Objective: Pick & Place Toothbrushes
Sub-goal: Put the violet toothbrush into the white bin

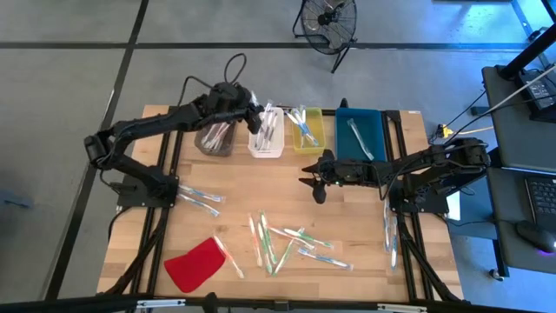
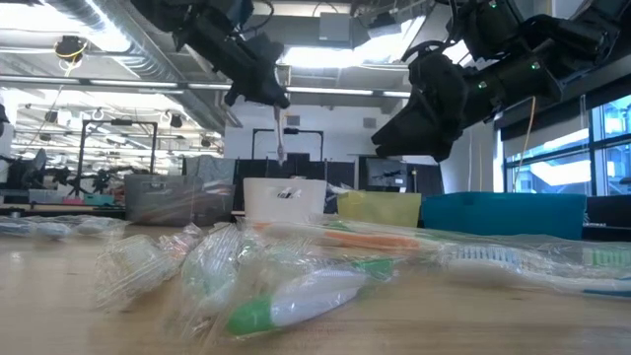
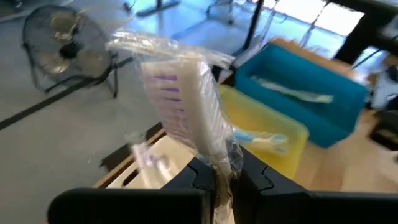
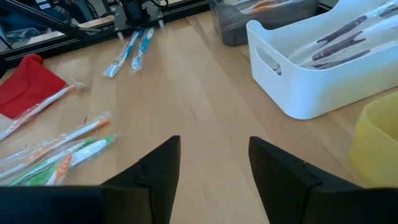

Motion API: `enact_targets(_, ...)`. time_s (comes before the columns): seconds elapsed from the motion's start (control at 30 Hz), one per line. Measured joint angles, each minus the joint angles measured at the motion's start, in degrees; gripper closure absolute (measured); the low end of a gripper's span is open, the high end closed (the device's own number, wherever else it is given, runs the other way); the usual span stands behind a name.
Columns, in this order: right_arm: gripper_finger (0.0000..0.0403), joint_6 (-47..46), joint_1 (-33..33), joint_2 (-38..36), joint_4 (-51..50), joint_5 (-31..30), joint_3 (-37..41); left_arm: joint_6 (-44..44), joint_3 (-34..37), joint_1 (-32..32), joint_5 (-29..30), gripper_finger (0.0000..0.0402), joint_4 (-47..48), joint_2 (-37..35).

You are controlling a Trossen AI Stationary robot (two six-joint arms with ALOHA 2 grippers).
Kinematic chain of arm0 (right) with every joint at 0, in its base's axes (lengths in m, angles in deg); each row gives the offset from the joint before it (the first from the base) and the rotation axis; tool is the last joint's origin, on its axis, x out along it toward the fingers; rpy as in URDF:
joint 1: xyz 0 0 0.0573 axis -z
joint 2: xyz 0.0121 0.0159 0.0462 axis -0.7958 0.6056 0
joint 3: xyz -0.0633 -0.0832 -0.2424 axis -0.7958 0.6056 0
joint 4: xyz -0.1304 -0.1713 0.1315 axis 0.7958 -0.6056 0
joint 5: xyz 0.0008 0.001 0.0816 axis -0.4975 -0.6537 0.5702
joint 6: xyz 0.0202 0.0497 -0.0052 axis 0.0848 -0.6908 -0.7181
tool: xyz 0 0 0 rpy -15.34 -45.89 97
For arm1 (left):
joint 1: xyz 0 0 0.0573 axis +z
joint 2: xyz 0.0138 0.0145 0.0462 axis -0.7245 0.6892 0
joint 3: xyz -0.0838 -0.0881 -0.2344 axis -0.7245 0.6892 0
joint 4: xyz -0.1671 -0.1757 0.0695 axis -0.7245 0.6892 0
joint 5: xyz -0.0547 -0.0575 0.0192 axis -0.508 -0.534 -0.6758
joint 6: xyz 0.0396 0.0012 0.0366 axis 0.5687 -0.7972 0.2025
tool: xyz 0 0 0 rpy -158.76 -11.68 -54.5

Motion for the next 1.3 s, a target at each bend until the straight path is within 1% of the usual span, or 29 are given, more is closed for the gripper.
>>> enact_targets(0.2, 0.0223, -0.2, 0.0, 0.0, -0.1, 0.0, 0.0, -0.4, -5.7, 1.2, 1.1, 0.0385, 6.2, 5.6)
enact_targets(0.43, 0.0231, -0.2, 0.0, 0.0, -0.8, 0.0, 0.0, -2.3, -15.0, 2.7, 0.9, 0.0385, 18.8, 12.6)
enact_targets(0.6, 0.0235, -0.2, 0.0, 0.0, -0.8, 0.0, 0.0, -3.5, -19.4, 2.7, -0.2, 0.0384, 21.3, 17.4)
enact_targets(0.77, 0.024, -0.4, 0.0, 0.0, -0.8, 0.0, 0.0, -3.7, -21.1, 2.7, -3.2, 0.0384, 21.9, 21.7)
enact_targets(1.13, 0.025, -0.4, 0.0, 0.0, -1.6, 0.0, 0.0, -5.2, -21.8, 3.3, -3.1, 0.0384, 22.8, 24.6)
enact_targets(1.3, 0.0246, -0.4, 0.0, 0.0, -1.6, 0.0, 0.0, -5.8, -21.8, 3.4, -3.1, 0.0384, 23.1, 26.1)
